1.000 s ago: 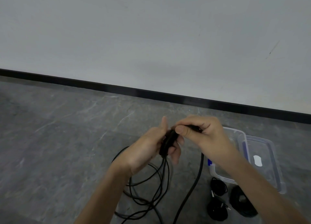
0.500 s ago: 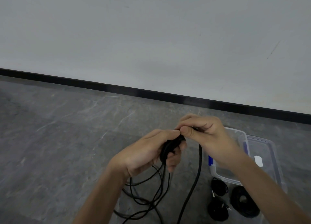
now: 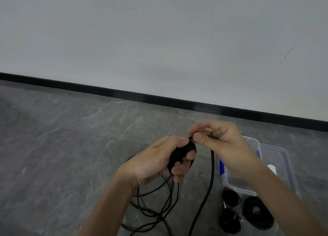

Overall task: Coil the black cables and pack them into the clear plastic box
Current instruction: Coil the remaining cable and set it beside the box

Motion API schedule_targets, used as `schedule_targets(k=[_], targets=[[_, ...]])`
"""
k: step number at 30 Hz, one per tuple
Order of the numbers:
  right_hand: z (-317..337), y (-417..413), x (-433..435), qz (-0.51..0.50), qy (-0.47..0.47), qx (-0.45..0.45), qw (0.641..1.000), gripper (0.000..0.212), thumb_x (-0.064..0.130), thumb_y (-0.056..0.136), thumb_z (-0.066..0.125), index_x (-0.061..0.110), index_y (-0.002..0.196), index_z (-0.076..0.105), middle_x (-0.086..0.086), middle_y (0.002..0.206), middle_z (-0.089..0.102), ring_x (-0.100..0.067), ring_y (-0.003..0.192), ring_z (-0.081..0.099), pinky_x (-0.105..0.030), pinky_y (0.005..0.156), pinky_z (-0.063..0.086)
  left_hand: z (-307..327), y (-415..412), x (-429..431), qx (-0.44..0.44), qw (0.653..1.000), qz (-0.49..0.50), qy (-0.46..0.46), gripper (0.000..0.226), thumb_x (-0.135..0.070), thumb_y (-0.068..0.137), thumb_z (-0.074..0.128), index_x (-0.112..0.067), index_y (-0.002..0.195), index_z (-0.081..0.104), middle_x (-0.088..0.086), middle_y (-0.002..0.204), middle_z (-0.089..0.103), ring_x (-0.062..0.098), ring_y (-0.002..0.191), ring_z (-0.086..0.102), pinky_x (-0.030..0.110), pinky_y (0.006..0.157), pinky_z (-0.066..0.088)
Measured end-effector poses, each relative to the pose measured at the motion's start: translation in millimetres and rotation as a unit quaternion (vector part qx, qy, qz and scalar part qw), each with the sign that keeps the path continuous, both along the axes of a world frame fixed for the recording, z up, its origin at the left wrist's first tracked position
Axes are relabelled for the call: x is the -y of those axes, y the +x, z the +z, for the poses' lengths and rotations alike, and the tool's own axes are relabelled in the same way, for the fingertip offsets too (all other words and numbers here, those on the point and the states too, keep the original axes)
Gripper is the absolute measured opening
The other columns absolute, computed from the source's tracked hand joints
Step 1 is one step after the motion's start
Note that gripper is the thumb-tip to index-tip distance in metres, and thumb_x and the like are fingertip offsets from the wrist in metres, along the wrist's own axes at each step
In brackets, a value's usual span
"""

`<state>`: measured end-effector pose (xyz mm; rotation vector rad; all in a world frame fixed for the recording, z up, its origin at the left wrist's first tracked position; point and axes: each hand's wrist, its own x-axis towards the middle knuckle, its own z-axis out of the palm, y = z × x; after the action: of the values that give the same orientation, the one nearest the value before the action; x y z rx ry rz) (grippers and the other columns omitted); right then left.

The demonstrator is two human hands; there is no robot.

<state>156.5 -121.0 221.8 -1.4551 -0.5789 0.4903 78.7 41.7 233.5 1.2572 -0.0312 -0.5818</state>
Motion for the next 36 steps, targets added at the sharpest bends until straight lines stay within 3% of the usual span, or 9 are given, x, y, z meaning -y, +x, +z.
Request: schedule_targets(k=[10,14,18,23,27,31,36], targets=[[-7.1,1.4,-3.6,-0.052,-0.005,0.053,0.997,0.012,0.016,0.074,0.066,0.015,0.083,0.073,0.004,0.078,0.075,-0.01,0.075,0.07,-0.019,0.072,0.054,-1.4,2.8,2.2,0.023,1.0,0.015,-0.003,0.035,-0.034,0.1,0.033,-0.015,0.077,0.051,-0.005,0.054,0.039,0.007,0.05,0.039,0.02,0.055,0.043],[-12.2,3.7,-4.7,-0.036,-0.018,0.029,0.999,0.02,0.017,0.08,0.06,0.018,0.094,0.074,0.0,0.086,0.075,-0.03,0.076,0.066,-0.03,0.072,0.056,-2.4,2.2,-2.9,0.039,0.997,0.029,-0.055,0.035,-0.032,0.101,0.03,-0.012,0.084,0.053,-0.005,0.058,0.042,0.008,0.053,0.043,0.02,0.059,0.045],[-14.4,-0.9,-11.9,-0.014,-0.012,-0.011,1.0,0.026,-0.001,0.089,0.051,0.017,0.095,0.069,0.007,0.084,0.075,-0.01,0.08,0.071,-0.02,0.07,0.055,-3.8,1.0,-4.5,0.06,0.993,0.04,-0.091,0.032,-0.03,0.1,0.03,-0.009,0.094,0.053,-0.003,0.068,0.05,0.013,0.066,0.051,0.022,0.069,0.046],[-8.9,-4.7,-17.5,0.018,-0.043,-0.073,0.996,0.033,0.005,0.1,0.034,0.009,0.091,0.065,0.006,0.059,0.066,-0.001,0.049,0.061,-0.017,0.048,0.05,-7.4,0.0,-2.9,0.096,0.991,0.047,-0.077,0.026,-0.022,0.1,0.032,-0.007,0.101,0.053,0.0,0.078,0.052,0.015,0.077,0.056,0.025,0.079,0.046],[-12.8,-12.7,-21.6,0.033,-0.115,-0.111,0.987,0.055,0.01,0.102,0.035,0.034,0.062,0.065,0.008,0.05,0.057,-0.003,0.049,0.054,-0.017,0.05,0.045,-5.6,2.7,-6.8,0.136,0.983,0.083,-0.095,0.023,-0.018,0.1,0.03,-0.005,0.102,0.049,-0.002,0.079,0.054,0.015,0.079,0.056,0.036,0.078,0.047],[-11.7,-20.0,-28.9,0.055,-0.182,-0.089,0.978,0.037,0.021,0.103,0.035,0.021,0.072,0.054,0.006,0.052,0.048,-0.007,0.047,0.039,-0.021,0.05,0.036,-6.8,4.1,-9.4,0.129,0.969,0.169,-0.125,0.022,-0.018,0.099,0.032,-0.008,0.102,0.051,0.0,0.079,0.055,0.015,0.08,0.057,0.029,0.079,0.05],[-11.7,-28.9,-36.6,0.089,-0.205,-0.097,0.97,0.032,0.029,0.103,0.036,0.022,0.077,0.054,0.011,0.049,0.044,-0.005,0.044,0.035,-0.017,0.044,0.031,-11.3,6.3,-8.8,0.125,0.959,0.228,-0.118,0.02,-0.022,0.097,0.037,-0.01,0.101,0.052,-0.003,0.079,0.056,0.011,0.076,0.057,0.023,0.075,0.049]])
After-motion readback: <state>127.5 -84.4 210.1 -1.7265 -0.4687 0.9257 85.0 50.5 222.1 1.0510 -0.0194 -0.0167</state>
